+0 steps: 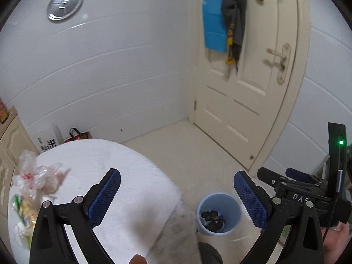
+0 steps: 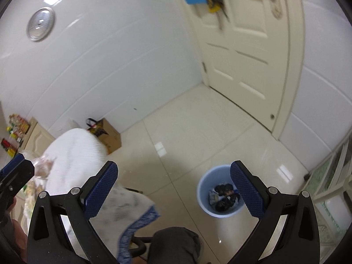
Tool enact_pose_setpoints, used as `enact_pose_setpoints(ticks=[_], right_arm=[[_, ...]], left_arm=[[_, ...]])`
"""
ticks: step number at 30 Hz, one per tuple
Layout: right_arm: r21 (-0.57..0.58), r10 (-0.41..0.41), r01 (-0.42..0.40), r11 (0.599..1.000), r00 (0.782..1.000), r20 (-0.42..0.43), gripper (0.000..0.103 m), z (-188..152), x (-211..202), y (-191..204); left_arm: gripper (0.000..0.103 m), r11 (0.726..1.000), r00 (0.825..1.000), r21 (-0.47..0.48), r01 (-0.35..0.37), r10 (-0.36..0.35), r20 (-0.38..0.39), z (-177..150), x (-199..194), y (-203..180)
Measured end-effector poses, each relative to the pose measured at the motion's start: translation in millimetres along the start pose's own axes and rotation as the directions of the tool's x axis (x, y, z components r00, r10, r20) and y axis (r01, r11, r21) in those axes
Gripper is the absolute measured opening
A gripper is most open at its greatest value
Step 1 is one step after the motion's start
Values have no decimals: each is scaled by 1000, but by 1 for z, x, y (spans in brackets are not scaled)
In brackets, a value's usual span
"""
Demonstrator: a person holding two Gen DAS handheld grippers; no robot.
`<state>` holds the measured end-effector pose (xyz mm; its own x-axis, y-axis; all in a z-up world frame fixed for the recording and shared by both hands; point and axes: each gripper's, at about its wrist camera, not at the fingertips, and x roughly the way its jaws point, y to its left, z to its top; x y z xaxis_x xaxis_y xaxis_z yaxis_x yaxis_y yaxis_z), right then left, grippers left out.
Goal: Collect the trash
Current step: 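Return both tools to the table over the remaining trash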
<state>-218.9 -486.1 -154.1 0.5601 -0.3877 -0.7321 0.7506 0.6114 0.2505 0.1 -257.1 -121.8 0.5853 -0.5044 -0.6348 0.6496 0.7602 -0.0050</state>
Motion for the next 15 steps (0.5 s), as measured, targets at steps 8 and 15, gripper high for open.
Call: enact_pose_setpoints(ticks=[8,15], right_arm=[[-144,105,-99,985,994,37,103,-5,-28,88],[-257,183,-163,953,981,56,103,-18,-48,159]], left_arm=[[102,994,997,-87,-61,65,51,-40,-82,63],[102,973,985,-190,-129,147,87,-65,-141,103]])
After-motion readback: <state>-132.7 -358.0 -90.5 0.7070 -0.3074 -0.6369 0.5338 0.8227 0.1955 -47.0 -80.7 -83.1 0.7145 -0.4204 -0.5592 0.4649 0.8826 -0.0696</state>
